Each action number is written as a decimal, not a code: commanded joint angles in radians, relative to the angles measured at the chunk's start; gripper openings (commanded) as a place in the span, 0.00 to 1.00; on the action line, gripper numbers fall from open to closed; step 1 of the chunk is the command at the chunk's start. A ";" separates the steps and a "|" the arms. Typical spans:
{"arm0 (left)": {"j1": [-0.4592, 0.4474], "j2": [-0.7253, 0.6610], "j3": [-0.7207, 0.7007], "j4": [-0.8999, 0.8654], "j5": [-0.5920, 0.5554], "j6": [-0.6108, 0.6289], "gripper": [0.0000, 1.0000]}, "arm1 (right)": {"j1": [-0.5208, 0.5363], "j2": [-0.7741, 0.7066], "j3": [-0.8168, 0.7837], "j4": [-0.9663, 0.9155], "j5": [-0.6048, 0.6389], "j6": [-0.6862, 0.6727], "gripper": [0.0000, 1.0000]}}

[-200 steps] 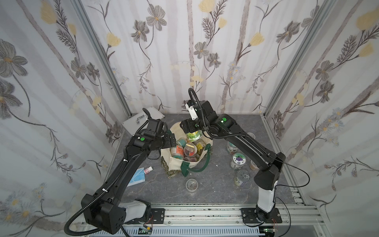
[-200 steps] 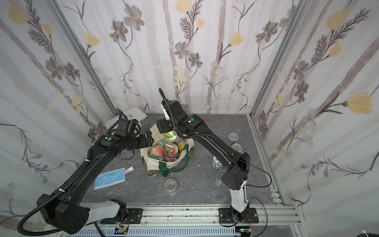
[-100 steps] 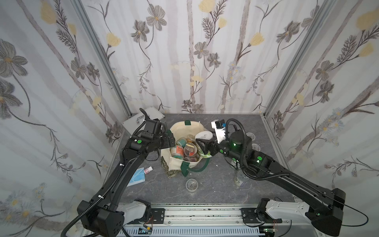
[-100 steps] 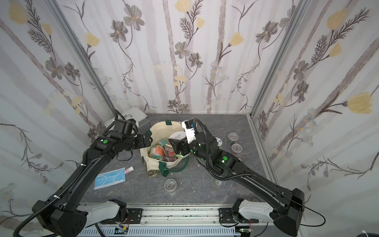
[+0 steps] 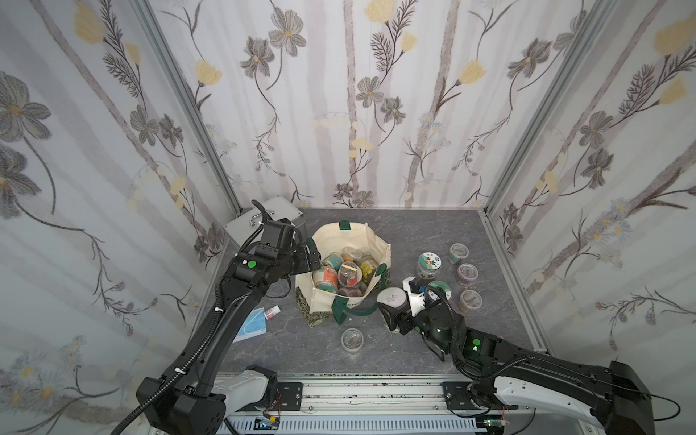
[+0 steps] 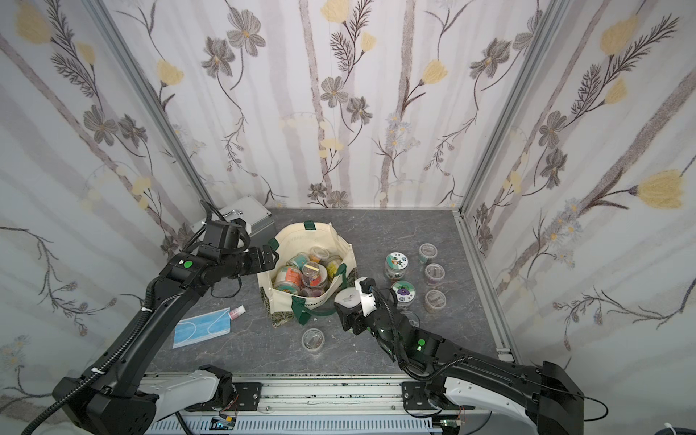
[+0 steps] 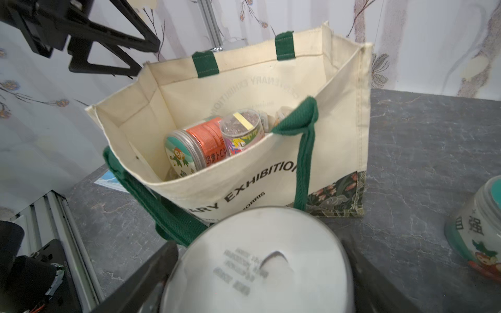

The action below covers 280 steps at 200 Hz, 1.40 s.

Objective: Take out the seed jars from the canvas bag
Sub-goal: Place the seed jar at the center of the board, then adjust the canvas bag at the center of the board.

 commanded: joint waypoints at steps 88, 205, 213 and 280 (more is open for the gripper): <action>0.001 0.004 -0.009 0.002 -0.027 -0.013 0.98 | 0.012 0.305 -0.047 0.431 0.107 0.036 0.81; 0.004 0.121 0.087 -0.016 -0.106 0.059 1.00 | 0.028 0.026 0.047 0.032 0.137 0.080 1.00; 0.006 0.136 0.105 -0.029 -0.114 0.068 1.00 | 0.023 0.025 0.088 -0.014 0.124 0.077 1.00; 0.029 0.279 0.246 -0.124 -0.127 0.144 1.00 | -0.070 0.138 0.466 -0.357 -0.055 0.163 1.00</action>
